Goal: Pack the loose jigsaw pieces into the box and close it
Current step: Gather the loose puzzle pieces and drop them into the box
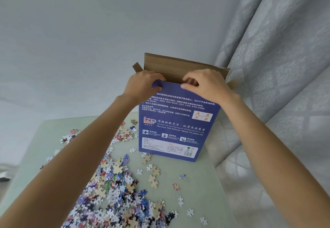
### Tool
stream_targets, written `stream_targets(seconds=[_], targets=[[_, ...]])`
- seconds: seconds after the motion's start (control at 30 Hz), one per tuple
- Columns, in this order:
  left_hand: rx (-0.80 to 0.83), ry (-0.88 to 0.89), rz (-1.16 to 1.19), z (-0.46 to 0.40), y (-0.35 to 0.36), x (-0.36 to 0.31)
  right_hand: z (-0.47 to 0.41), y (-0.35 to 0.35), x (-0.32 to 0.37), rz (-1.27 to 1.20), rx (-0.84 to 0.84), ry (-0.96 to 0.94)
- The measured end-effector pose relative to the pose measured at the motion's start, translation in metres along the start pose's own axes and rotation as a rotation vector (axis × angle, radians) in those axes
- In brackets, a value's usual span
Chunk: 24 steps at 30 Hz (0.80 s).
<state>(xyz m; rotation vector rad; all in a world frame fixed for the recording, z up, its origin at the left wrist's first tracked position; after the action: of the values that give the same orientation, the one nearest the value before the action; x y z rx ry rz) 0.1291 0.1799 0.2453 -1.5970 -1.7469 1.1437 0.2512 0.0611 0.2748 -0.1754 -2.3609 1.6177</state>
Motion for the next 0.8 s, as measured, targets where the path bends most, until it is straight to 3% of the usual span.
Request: stream_targets(seconds=[0.1,0.3,0.63,0.8], targets=[[-0.05,-0.005,-0.007,0.003,-0.003,-0.006,0.025,0.013,-0.015,0.135,0.096,0.076],[-0.085,0.066,0.022,-0.008,0.001,-0.036,0.053,-0.003,-0.027,0.141,-0.007,0.134],[-0.054,0.033,0.066,0.002,0.018,-0.054,0.088,0.002,-0.029,0.137,-0.022,0.147],[-0.08,0.042,0.027,0.01,0.016,-0.052,0.091,-0.008,-0.016,0.106,-0.182,0.103]])
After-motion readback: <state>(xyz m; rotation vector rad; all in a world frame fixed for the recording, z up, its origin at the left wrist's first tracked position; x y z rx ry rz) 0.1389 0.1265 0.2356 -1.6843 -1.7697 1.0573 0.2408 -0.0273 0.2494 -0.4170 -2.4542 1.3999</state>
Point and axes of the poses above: each hand's wrist, its own z-axis away from the middle knuckle, its own y-axis out of the palm, x = y × z, the point moved 7 cm from there along -z, towards the middle knuckle, and after that the axes turned 8 degrees about y, right-handed, at the moved point
